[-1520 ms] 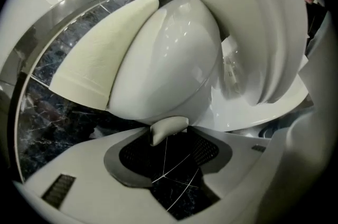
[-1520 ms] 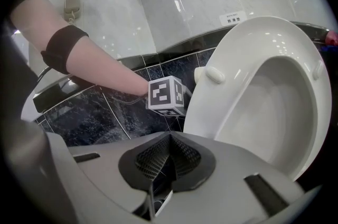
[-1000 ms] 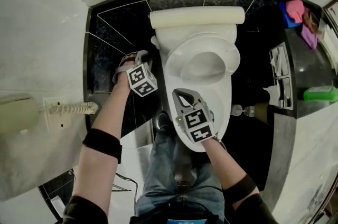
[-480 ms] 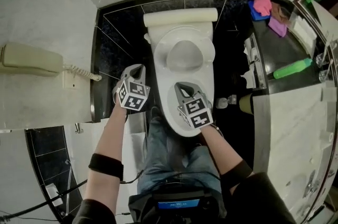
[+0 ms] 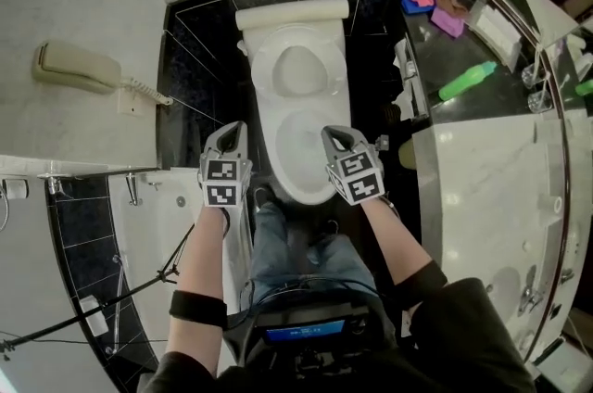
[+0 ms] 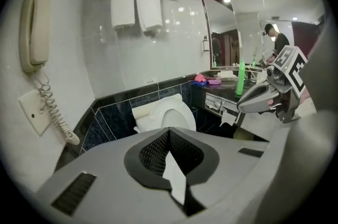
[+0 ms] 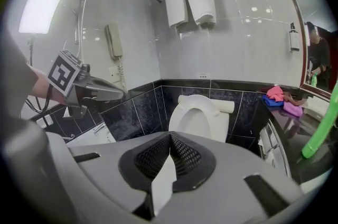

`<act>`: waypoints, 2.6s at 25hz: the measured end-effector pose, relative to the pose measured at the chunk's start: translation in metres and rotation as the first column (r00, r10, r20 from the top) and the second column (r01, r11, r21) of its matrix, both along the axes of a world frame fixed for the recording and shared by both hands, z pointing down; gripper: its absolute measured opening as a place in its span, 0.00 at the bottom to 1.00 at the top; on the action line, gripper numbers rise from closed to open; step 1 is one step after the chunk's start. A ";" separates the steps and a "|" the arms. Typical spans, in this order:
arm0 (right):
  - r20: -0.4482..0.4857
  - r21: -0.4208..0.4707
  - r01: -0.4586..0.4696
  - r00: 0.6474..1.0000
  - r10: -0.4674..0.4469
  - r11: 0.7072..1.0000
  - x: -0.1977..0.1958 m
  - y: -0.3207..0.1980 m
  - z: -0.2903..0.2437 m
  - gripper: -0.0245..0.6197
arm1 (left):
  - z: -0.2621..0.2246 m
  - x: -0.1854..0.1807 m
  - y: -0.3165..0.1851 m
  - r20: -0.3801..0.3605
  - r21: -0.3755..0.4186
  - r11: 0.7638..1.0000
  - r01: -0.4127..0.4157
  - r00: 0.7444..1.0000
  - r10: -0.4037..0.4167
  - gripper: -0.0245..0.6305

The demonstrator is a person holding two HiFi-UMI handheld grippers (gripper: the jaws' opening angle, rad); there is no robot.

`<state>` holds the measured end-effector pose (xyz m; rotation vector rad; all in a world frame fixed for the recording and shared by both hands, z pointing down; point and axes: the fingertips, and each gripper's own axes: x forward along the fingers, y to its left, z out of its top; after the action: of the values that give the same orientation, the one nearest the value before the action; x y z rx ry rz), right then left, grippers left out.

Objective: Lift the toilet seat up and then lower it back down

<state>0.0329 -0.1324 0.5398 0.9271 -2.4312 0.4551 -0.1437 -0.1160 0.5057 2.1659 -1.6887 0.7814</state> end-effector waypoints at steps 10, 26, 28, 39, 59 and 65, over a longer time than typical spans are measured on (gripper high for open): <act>-0.036 0.014 -0.150 0.988 0.151 0.989 0.062 0.027 -0.038 0.04 | -0.038 -0.019 0.053 -0.079 0.036 0.998 0.045 0.996 -0.042 0.05; -0.060 0.019 -0.189 0.980 0.190 0.982 0.033 0.069 -0.037 0.04 | -0.041 -0.034 0.089 -0.100 0.028 0.999 -0.016 0.995 0.019 0.05; -0.064 0.020 -0.186 0.980 0.187 0.982 0.035 0.072 -0.037 0.04 | -0.042 -0.032 0.092 -0.111 0.028 1.000 -0.011 0.994 0.014 0.05; -0.078 0.003 -0.188 0.979 0.188 0.982 0.049 0.088 -0.028 0.04 | -0.031 -0.020 0.107 -0.130 0.014 1.000 -0.012 0.991 0.014 0.05; -0.077 -0.023 -0.213 0.975 0.211 0.977 0.071 0.109 -0.025 0.04 | -0.021 0.004 0.123 -0.128 -0.010 1.000 -0.026 0.991 0.024 0.05; -0.079 -0.017 -0.208 0.975 0.206 0.978 0.072 0.108 -0.025 0.04 | -0.022 0.005 0.123 -0.127 -0.009 1.000 -0.023 0.992 0.022 0.05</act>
<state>0.1049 -0.0239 0.5145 1.1715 -2.2653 0.5119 -0.1391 0.0075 0.4839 2.1816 -1.5965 0.6428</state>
